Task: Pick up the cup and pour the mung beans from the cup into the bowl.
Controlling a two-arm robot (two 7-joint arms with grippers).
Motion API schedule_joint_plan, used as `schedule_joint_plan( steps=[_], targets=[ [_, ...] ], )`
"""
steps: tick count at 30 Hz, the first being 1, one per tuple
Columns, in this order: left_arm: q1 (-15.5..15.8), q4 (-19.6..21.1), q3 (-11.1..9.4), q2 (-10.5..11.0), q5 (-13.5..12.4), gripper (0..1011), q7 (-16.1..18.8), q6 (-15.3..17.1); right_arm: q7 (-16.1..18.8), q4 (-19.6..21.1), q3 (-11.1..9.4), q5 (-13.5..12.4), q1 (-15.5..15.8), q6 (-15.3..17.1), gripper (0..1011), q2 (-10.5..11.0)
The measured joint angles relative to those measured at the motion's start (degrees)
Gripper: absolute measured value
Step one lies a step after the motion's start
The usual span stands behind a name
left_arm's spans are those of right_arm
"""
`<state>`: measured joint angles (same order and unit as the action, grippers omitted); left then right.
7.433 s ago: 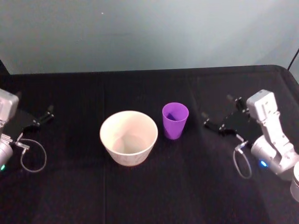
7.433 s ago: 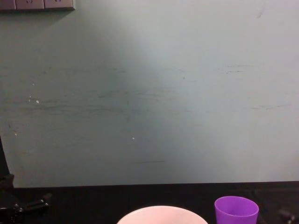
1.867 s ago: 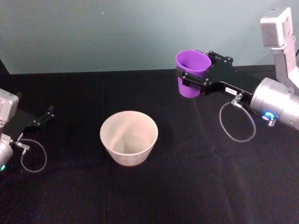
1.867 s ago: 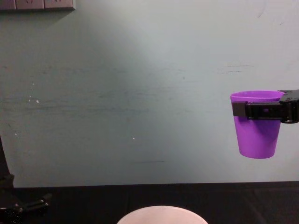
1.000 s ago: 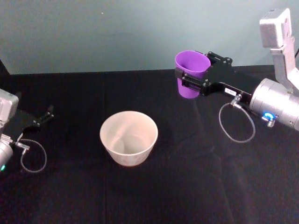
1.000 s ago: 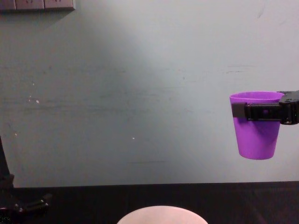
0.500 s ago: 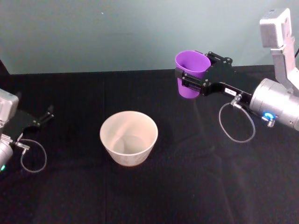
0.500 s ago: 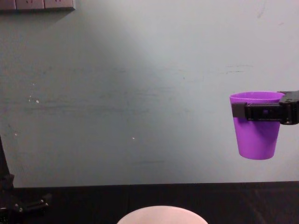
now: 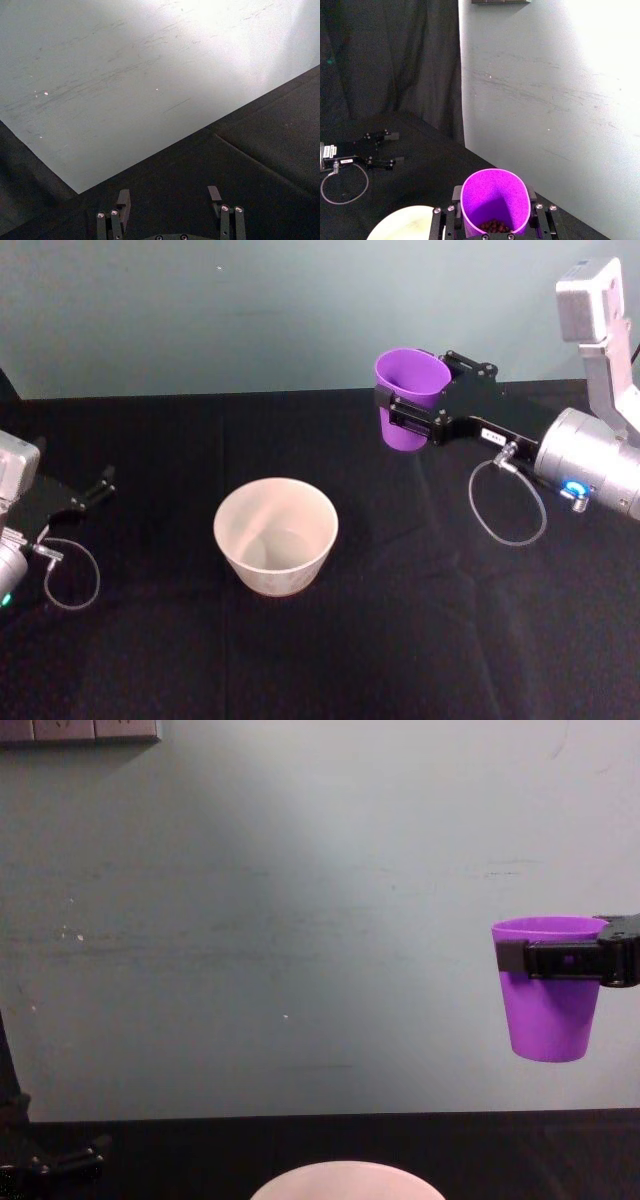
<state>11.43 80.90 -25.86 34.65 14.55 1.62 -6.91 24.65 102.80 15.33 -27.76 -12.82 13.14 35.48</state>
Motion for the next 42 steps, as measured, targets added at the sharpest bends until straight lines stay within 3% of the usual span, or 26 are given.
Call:
schedule_joint_plan(
  steps=[42],
  targets=[
    [0.0,0.0,0.0,0.0,0.0,1000,0.0,0.0,0.0,0.0,0.0,0.0,0.0,0.0,722,0.0]
  ],
)
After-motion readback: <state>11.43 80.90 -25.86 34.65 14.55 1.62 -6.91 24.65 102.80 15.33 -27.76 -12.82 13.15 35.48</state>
